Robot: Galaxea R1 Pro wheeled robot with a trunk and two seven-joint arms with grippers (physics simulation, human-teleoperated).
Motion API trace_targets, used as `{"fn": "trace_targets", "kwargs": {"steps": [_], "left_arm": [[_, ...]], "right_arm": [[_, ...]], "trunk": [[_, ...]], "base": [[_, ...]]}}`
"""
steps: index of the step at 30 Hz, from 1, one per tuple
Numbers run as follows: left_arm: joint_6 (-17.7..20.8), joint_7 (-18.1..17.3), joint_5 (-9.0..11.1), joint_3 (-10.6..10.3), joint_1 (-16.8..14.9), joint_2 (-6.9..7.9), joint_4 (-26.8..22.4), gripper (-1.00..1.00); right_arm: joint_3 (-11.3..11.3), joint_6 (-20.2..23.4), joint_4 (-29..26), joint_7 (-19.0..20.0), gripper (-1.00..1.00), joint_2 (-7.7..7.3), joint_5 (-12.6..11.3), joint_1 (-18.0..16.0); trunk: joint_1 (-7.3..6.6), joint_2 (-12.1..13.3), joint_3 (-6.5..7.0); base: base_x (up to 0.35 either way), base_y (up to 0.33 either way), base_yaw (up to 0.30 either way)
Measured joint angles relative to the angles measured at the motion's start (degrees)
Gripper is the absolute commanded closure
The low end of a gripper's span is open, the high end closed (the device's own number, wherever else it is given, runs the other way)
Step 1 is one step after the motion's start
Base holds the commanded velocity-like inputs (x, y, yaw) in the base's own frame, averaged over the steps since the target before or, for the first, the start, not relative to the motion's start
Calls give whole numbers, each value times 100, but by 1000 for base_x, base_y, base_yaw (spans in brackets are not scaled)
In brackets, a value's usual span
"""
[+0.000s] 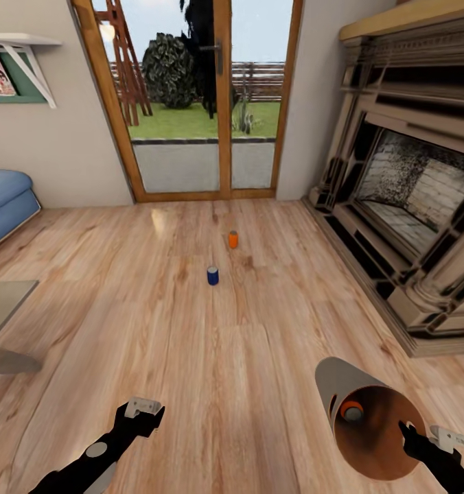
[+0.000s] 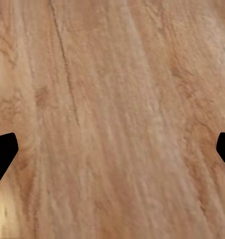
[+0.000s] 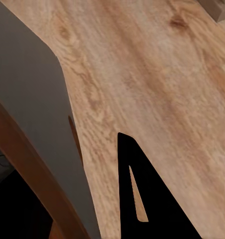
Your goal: Put the three can of soda from the living room inside the tash can in the kitchen.
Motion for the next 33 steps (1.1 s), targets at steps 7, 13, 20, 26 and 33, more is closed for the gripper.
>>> {"fn": "trace_targets", "kwargs": {"steps": [7, 13, 20, 26, 33], "left_arm": [[0, 2, 0, 0, 0, 0, 0, -100], [0, 2, 0, 0, 0, 0, 0, -100], [0, 4, 0, 0, 0, 0, 0, -100], [2, 2, 0, 0, 0, 0, 0, -100], [0, 0, 0, 0, 0, -7, 0, -100]], "right_arm": [[0, 0, 0, 0, 100, 0, -1, 0], [-4, -4, -1, 7, 100, 4, 1, 0], [-8, -8, -1, 9, 100, 8, 5, 0], [-8, -8, -1, 10, 100, 9, 6, 0], [-8, -8, -1, 10, 100, 9, 7, 0]], "trunk": [[0, 0, -6], [0, 0, 12], [0, 0, 69], [0, 0, 121], [0, 0, 182]], "base": [[324, 0, 0], [324, 0, 0], [324, 0, 0], [324, 0, 0], [324, 0, 0]]}}
